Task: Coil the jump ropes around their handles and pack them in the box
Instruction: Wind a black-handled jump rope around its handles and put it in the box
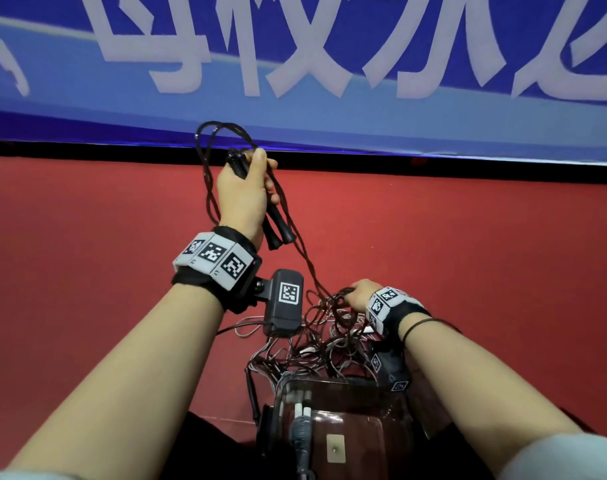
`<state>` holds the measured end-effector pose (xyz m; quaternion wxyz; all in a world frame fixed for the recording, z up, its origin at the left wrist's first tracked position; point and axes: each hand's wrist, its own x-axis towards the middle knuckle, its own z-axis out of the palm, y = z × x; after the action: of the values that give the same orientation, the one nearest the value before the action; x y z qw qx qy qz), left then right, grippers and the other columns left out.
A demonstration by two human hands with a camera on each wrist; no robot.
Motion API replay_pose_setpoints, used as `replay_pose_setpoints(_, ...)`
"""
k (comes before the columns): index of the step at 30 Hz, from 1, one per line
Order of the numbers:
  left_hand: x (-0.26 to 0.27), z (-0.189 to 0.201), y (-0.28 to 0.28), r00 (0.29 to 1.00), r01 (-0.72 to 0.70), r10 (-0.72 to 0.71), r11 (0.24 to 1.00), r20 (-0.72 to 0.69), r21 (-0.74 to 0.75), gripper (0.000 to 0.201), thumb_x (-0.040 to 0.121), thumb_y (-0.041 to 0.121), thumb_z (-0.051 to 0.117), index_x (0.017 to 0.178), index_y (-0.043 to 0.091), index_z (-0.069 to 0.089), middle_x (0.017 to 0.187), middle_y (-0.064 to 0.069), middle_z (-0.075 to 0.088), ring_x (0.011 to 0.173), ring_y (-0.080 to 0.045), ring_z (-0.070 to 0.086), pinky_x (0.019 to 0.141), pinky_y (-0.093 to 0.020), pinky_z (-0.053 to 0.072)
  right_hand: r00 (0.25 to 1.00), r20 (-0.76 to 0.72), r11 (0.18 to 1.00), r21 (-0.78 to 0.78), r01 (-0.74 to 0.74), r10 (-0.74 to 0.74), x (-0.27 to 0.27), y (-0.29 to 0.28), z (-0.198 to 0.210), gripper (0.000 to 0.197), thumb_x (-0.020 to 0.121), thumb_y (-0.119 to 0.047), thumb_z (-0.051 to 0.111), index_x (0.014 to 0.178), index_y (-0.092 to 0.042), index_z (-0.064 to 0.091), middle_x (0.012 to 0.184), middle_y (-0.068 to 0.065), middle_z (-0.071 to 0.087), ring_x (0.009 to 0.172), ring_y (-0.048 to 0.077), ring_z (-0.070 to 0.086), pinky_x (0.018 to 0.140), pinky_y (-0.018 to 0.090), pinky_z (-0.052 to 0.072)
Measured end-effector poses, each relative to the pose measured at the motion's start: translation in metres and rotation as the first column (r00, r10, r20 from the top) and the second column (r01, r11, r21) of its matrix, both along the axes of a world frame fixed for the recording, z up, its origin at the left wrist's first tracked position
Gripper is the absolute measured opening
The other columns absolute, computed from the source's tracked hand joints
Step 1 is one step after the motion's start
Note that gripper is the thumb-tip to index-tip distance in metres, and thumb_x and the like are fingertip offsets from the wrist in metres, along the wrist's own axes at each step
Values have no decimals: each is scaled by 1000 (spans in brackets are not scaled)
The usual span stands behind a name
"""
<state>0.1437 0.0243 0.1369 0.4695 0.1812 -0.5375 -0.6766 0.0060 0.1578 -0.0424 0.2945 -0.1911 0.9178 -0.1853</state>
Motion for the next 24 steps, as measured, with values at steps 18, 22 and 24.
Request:
replay_pose_setpoints(18,10,6,-8,997,-17,21,998,70,-62,21,104,18,42,86,10,49,72,0,63,45,-5,42,43,-20,38,990,129,992,-118,-49,64,7,-8,4,13,95,-22,59,101,-14,68,70,-3,60,60,12,54,58,24,42)
replay_pose_setpoints(22,14,9,-22,994,-106,106,994,-4,10,20,104,16,41,85,15,45,69,0,54,43,-5,39,42,-20,37,994,103,984,-169,64,-47,-14,0,6,23,98,-19,53,113,-7,65,83,2,58,72,18,54,54,20,39)
replay_pose_setpoints(24,17,11,-29,986,-156,158,986,-48,59,19,105,17,40,86,16,43,68,1,51,42,-4,36,42,-20,35,957,215,929,-272,251,-195,-25,11,7,34,97,-14,54,126,0,58,99,8,60,77,20,57,57,19,49)
